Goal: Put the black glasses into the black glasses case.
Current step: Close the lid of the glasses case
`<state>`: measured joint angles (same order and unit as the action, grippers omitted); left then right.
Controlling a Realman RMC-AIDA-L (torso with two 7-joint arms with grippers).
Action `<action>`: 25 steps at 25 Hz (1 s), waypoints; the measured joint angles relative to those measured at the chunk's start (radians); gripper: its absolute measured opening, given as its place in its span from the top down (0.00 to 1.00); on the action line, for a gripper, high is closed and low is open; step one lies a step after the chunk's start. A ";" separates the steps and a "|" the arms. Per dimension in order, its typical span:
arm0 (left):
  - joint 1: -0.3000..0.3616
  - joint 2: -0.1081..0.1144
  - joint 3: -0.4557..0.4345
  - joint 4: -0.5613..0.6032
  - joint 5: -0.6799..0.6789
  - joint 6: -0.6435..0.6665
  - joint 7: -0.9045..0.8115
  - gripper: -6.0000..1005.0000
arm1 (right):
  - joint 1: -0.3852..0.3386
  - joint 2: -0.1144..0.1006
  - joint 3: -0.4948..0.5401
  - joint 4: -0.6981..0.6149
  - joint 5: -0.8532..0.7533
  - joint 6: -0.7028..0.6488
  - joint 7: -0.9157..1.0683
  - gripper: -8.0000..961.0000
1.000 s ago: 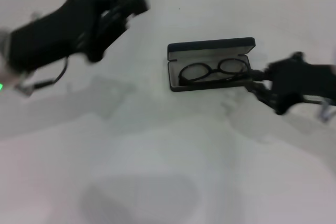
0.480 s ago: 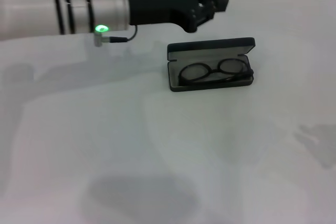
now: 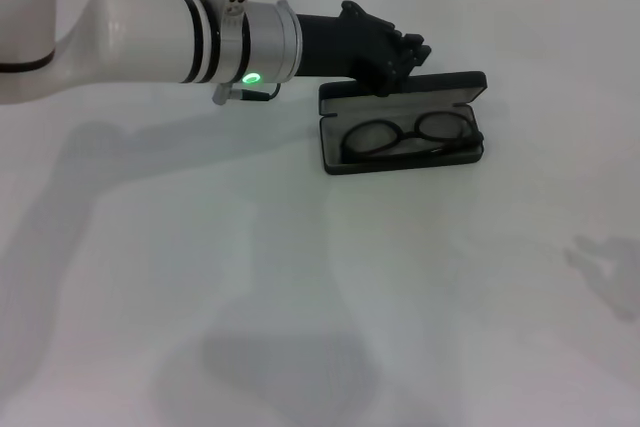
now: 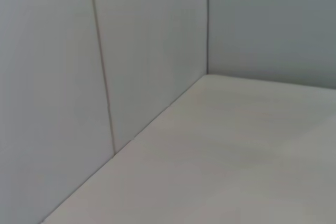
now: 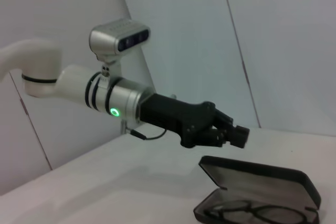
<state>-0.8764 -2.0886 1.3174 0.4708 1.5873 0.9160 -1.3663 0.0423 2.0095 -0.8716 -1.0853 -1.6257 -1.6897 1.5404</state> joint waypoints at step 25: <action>-0.012 -0.003 0.011 -0.031 0.013 -0.027 -0.016 0.75 | 0.065 -0.002 -0.008 0.119 -0.005 0.021 -0.045 0.72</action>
<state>-0.8880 -2.0918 1.3285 0.4401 1.6004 0.8895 -1.3825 0.1077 2.0079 -0.8796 -0.9661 -1.6311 -1.6687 1.4956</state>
